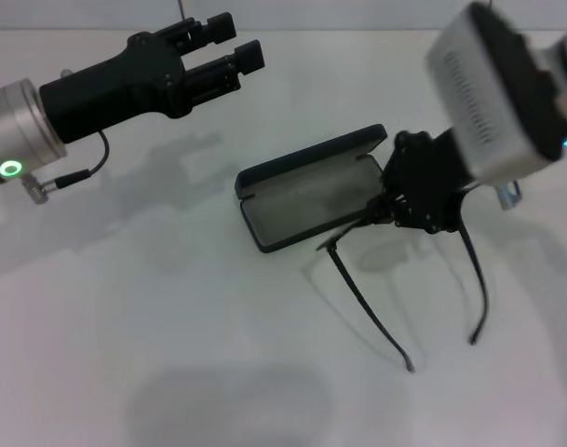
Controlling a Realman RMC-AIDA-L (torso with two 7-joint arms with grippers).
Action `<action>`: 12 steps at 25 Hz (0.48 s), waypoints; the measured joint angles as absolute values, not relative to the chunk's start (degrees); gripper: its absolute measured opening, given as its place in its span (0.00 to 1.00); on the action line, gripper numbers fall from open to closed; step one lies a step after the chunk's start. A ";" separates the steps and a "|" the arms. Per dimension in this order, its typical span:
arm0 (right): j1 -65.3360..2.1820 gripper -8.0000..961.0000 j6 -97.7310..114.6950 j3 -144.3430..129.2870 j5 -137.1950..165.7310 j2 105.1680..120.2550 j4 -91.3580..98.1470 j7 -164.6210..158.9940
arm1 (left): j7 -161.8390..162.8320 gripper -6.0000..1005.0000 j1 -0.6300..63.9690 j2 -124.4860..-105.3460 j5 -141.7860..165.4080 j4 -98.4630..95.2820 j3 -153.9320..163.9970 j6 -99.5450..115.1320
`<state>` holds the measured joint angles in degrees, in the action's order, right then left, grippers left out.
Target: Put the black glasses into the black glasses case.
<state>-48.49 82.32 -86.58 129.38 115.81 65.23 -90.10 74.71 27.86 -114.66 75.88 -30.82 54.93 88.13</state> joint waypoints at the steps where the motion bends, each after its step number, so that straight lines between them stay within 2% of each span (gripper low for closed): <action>1: -43.47 0.11 82.64 -82.71 125.14 115.91 68.00 -88.62 | 74.70 0.68 27.67 -114.65 75.66 -30.85 54.88 89.81; 2: -43.47 0.11 82.64 -82.71 125.14 115.91 68.00 -88.62 | 74.66 0.68 27.45 -114.63 75.50 -30.95 54.71 91.81; 9: -25.50 0.11 74.69 -78.25 97.31 115.96 68.01 -77.82 | 74.60 0.68 26.52 -113.45 74.92 -32.62 54.05 104.15; 12: -21.63 0.11 72.95 -78.14 86.44 115.85 63.98 -72.22 | 75.60 0.68 27.75 -113.10 74.80 -32.44 54.11 108.31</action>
<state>-21.63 72.95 -78.14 86.44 115.85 63.98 -72.22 75.60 27.75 -113.10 74.80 -32.44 54.11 108.31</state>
